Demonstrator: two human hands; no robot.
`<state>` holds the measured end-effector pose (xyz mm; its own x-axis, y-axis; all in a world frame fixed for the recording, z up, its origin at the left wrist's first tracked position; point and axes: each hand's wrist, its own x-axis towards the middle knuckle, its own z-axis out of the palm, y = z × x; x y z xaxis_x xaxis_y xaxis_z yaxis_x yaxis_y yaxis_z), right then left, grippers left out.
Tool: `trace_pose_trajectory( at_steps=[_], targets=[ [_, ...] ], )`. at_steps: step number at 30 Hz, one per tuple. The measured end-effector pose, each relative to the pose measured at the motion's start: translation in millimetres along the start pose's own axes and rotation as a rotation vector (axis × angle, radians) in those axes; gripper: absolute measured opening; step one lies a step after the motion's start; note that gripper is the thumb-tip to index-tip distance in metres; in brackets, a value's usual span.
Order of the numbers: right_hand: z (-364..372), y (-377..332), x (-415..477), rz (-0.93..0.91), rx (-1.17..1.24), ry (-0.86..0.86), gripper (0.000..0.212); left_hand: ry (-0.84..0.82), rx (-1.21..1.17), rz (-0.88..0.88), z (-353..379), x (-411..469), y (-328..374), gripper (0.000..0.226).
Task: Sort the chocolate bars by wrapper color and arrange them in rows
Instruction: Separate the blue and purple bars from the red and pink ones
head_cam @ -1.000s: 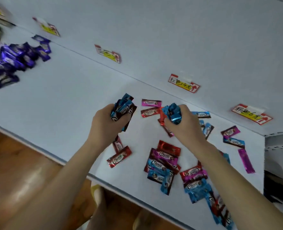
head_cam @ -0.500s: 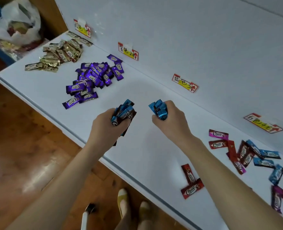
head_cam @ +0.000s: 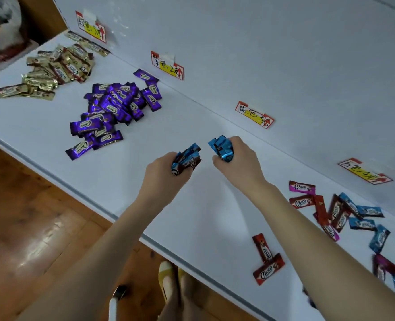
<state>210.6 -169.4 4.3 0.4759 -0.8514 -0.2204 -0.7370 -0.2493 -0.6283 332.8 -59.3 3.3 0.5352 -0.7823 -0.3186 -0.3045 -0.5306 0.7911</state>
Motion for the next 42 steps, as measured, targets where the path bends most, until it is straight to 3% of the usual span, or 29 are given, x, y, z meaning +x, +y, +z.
trace_pose_trajectory(
  at_steps=[6,16,26,32,36,42],
  targets=[
    [0.8,29.6,24.9,0.045,-0.091,0.002,0.030,-0.060,0.223,0.056,40.7,35.0,3.7,0.016],
    [9.0,48.0,52.8,0.067,-0.180,-0.005,0.039,0.015,0.430,0.098,62.5,67.1,-1.9,0.017],
    [6.5,54.4,45.3,0.035,-0.098,-0.039,0.066,-0.083,0.436,0.085,58.8,54.9,3.6,0.079],
    [-13.4,63.9,20.5,0.001,-0.153,0.081,0.032,-0.039,0.506,0.354,65.5,25.7,7.3,0.051],
    [-28.7,86.3,-12.9,0.018,-0.160,0.122,0.030,-0.040,0.530,0.590,85.8,-2.5,12.5,0.034],
    [-65.5,128.6,-75.8,0.099,-0.162,0.171,0.029,-0.169,0.625,0.760,118.9,-53.4,27.5,0.023]
  ],
)
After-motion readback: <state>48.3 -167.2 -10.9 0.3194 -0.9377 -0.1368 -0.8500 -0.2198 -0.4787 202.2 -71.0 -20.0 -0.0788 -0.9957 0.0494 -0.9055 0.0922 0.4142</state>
